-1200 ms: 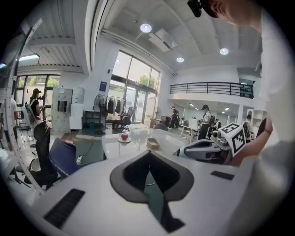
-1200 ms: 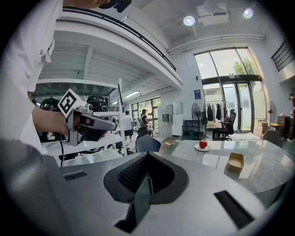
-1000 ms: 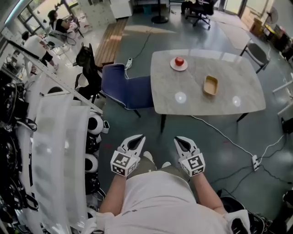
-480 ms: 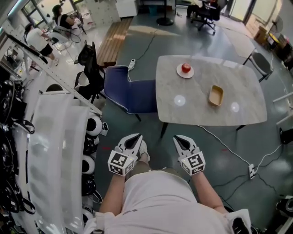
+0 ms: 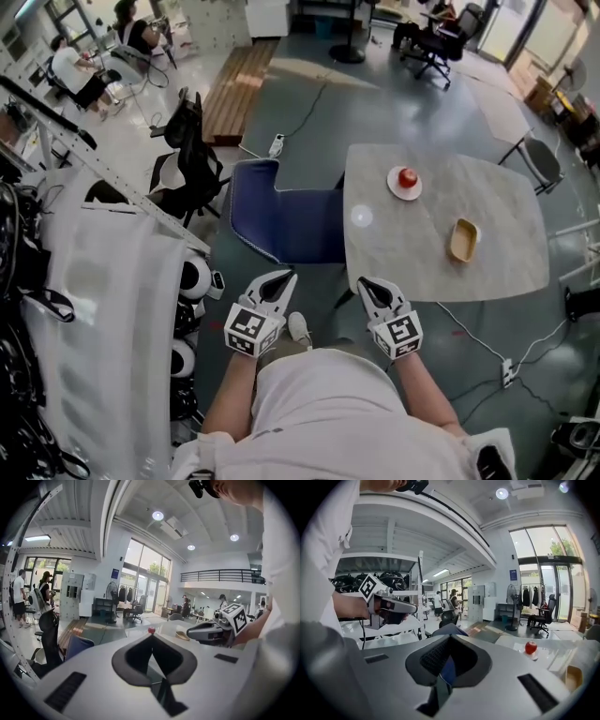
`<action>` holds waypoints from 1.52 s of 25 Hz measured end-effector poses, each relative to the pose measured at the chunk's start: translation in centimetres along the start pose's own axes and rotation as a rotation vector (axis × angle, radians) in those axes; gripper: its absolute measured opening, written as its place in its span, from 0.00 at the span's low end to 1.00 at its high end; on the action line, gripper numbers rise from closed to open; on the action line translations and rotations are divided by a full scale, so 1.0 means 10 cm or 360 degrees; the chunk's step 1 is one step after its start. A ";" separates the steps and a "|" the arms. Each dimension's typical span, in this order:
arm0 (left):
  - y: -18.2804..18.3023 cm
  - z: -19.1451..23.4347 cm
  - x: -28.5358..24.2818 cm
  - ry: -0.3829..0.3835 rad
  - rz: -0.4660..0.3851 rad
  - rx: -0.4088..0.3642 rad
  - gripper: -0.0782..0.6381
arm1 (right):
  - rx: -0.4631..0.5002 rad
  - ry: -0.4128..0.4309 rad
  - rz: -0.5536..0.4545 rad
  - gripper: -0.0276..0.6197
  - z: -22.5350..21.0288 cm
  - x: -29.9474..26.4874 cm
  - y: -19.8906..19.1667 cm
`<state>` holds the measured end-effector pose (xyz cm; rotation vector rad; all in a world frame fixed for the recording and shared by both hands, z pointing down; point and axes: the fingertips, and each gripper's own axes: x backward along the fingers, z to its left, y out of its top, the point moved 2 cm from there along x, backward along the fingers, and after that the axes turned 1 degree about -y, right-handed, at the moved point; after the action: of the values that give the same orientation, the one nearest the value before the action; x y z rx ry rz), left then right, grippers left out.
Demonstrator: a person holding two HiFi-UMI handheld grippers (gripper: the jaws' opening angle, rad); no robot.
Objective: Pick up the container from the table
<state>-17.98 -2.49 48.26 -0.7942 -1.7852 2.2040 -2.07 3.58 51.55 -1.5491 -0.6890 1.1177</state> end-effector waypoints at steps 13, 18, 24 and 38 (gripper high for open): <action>0.07 1.11 -0.11 0.0093 0.0014 0.0068 0.11 | 0.0066 0.0076 0.0118 0.06 -0.19 -1.18 0.25; 0.06 1.14 -0.27 0.0125 0.0046 0.0103 0.11 | 0.0108 0.0134 0.0183 0.07 -0.36 -1.33 0.20; 0.02 1.07 -0.56 0.0175 0.0114 0.0137 0.11 | 0.0123 0.0155 0.0272 0.10 -0.80 -1.33 -0.03; -0.12 0.40 -1.62 0.0064 0.0332 0.0131 0.11 | -0.0018 -0.0148 0.0542 0.19 -2.40 -0.57 -1.02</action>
<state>-6.78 -13.19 54.50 -1.0410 -1.6482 2.3531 18.70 -8.46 63.19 -1.6729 -0.5030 1.4471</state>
